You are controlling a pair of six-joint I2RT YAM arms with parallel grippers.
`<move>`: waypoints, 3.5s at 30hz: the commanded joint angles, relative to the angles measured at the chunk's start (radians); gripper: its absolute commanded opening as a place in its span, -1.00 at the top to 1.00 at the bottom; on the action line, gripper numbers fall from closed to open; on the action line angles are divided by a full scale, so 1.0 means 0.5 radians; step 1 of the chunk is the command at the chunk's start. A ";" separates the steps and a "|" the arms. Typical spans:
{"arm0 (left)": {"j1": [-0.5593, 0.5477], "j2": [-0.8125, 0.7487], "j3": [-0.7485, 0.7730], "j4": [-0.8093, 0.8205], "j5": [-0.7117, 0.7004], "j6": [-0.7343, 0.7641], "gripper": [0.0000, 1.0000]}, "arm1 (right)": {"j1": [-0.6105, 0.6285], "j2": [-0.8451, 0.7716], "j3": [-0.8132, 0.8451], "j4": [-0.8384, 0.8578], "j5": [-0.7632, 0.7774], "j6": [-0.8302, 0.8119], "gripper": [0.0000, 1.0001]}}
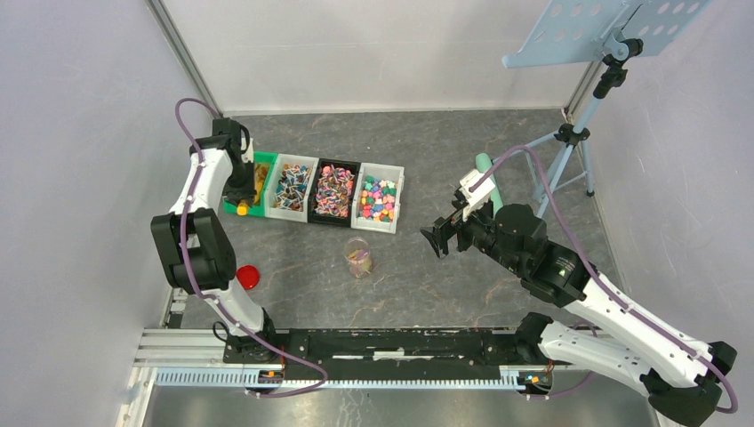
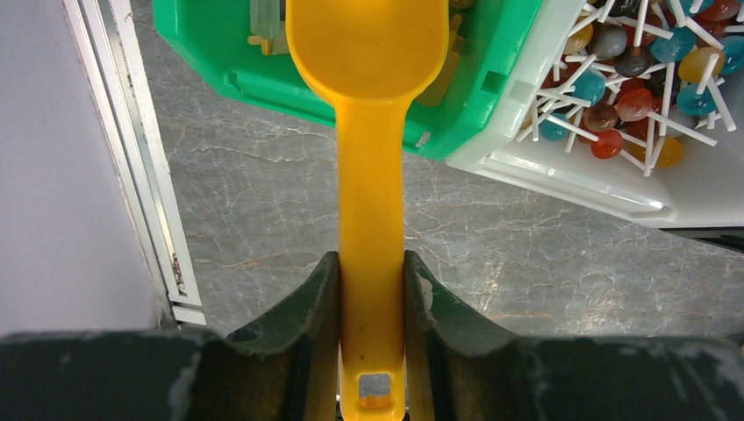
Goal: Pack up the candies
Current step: Scoop the fake candies from the storage box.
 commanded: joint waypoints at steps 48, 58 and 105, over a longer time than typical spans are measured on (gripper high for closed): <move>0.008 -0.829 -1.137 1.162 0.163 -0.185 0.95 | 0.000 -0.199 -0.045 0.097 0.066 0.025 -0.96; 0.008 -1.057 -1.332 1.365 0.200 -0.305 0.95 | 0.001 -0.307 -0.107 0.076 0.150 0.059 -0.96; -0.820 -1.775 -0.888 0.634 0.618 -0.533 0.95 | 0.001 -0.270 -0.051 -0.112 0.042 0.009 -0.96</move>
